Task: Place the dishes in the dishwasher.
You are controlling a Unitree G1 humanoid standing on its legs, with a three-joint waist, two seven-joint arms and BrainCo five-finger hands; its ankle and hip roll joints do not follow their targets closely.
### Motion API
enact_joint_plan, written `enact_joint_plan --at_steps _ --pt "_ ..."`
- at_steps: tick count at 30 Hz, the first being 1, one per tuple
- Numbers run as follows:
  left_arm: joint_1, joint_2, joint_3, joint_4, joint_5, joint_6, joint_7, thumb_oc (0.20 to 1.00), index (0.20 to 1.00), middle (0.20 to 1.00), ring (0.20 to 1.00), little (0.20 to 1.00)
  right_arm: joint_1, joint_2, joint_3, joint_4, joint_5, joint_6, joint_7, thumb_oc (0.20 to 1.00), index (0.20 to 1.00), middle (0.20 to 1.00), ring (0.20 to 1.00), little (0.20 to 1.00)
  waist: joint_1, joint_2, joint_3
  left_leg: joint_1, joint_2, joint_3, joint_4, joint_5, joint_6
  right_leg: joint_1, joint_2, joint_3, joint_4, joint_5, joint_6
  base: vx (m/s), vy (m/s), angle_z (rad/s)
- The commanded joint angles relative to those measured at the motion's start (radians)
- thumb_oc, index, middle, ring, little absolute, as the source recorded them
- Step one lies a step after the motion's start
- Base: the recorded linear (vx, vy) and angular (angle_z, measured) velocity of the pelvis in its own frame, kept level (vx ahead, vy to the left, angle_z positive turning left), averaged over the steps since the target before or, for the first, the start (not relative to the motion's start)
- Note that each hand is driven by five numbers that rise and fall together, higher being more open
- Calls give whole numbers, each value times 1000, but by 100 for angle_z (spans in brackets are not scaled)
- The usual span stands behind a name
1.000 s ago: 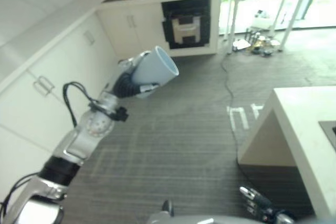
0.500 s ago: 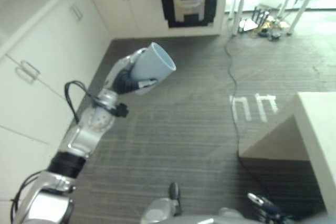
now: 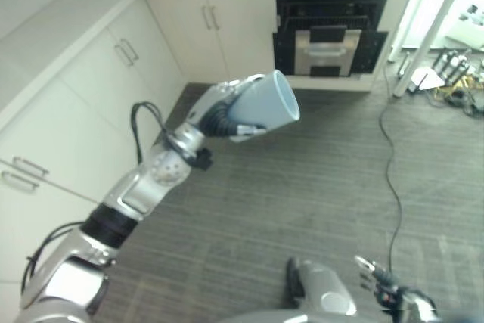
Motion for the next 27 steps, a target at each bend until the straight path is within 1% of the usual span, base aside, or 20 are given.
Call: enact_joint_plan --at_steps 1,2,3,4,5,6,7,8,10,12,14,16,18,21,25,26,27 --pt "-65 57 147 54 -40 -30 -12 200 200 200 200 200 58 -27 -17 66 18 -22 31 1000 1000 1000 1000 1000 9 -46 -10 -265 -20 107 45 -337 82 174 -58 23 -262 128 188 179 -96 -79" --pt "-65 57 147 54 -40 -30 -12 200 200 200 200 200 58 -27 -17 66 18 -22 31 1000 1000 1000 1000 1000 9 -46 -10 -265 -20 107 45 -337 82 174 -58 23 -262 128 188 500 175 -82" --pt "-56 85 159 67 -61 -36 10 200 200 200 200 200 29 -27 -23 93 -15 -23 29 1000 1000 1000 1000 1000 42 -31 6 -313 -18 131 -384 -395 123 252 -23 114 -304 90 207 543 240 -116" --pt "-55 90 162 72 -67 -38 9 200 200 200 200 200 27 -27 -18 97 -14 -20 28 1000 1000 1000 1000 1000 51 -30 9 -309 -27 119 -455 -381 117 269 -18 131 -311 84 212 798 327 -86" --pt "-42 93 170 77 -66 -42 7 200 200 200 200 200 25 -26 -7 107 -13 -16 27 1000 1000 1000 1000 1000 71 -20 12 -343 -17 94 -590 -321 92 311 -1 165 -330 69 217 518 164 -248" --pt "-33 93 175 79 -64 -45 5 200 200 200 200 200 24 -25 -1 115 -19 -18 27 1000 1000 1000 1000 1000 81 -17 16 -372 -8 89 -623 -274 76 335 4 179 -339 62 216 640 210 -204" --pt "-7 83 198 81 -53 -60 -4 200 200 200 200 200 28 -24 1 120 -32 -16 23 1000 1000 1000 1000 1000 93 -13 17 -415 9 100 -637 -226 61 369 5 185 -348 48 216 653 284 -188" --pt "34 60 225 85 -27 -90 -2 200 200 200 200 200 30 -24 -4 120 -47 -5 11 1000 1000 1000 1000 1000 97 -7 10 -412 22 127 -630 -231 68 386 -3 172 -341 26 224 588 308 -53" --pt "54 41 238 77 -7 -92 -7 200 200 200 200 200 29 -21 -10 120 -55 8 2 1000 1000 1000 1000 1000 101 -6 6 -404 16 125 -621 -245 75 391 -12 172 -327 13 230 357 223 -128" --pt "70 24 249 71 19 -100 -18 200 200 200 200 200 42 -7 -22 122 -72 8 7 1000 1000 1000 1000 1000 107 -7 -3 -380 -7 117 -607 -283 90 401 -27 164 -303 -4 240 358 223 -97" --pt "70 28 250 70 17 -102 -31 200 200 200 200 200 57 14 -26 116 -79 0 -3 1000 1000 1000 1000 1000 110 -8 -14 -357 -28 110 -602 -304 107 402 -40 152 -279 -12 250 311 195 10" --pt "58 31 238 78 18 -111 -37 200 200 200 200 200 66 29 -30 108 -69 -5 -7 1000 1000 1000 1000 1000 109 -7 -23 -330 -40 107 -613 -317 120 391 -52 136 -254 -13 258 224 174 47" --pt "37 46 218 89 15 -118 -38 200 200 200 200 200 73 46 -32 96 -66 -17 -10 1000 1000 1000 1000 1000 103 -2 -27 -284 -52 107 -643 -332 139 358 -70 107 -209 14 275 169 168 25" --pt "4 73 190 112 -4 -120 -25 200 200 200 200 200 78 62 -32 88 -64 -22 -15 1000 1000 1000 1000 1000 94 4 -26 -227 -62 107 -693 -347 163 315 -87 85 -162 53 295 89 104 15" --pt "-30 82 161 117 -22 -109 -29 200 200 200 200 200 78 67 -33 97 -47 -33 -27 1000 1000 1000 1000 1000 88 7 -25 -193 -78 97 -730 -354 187 279 -84 97 -103 86 309 27 66 20" --pt "-41 80 150 117 -22 -102 -31 200 200 200 200 200 76 67 -34 99 -39 -35 -33 1000 1000 1000 1000 1000 85 7 -25 -188 -83 92 -736 -357 195 269 -79 108 -72 98 312 3 98 11" --pt "-50 83 140 111 -20 -96 -34 200 200 200 200 200 79 64 -41 101 -35 -39 -35 1000 1000 1000 1000 1000 80 7 -24 -185 -94 84 -736 -366 211 251 -63 127 7 123 316 8 95 7"
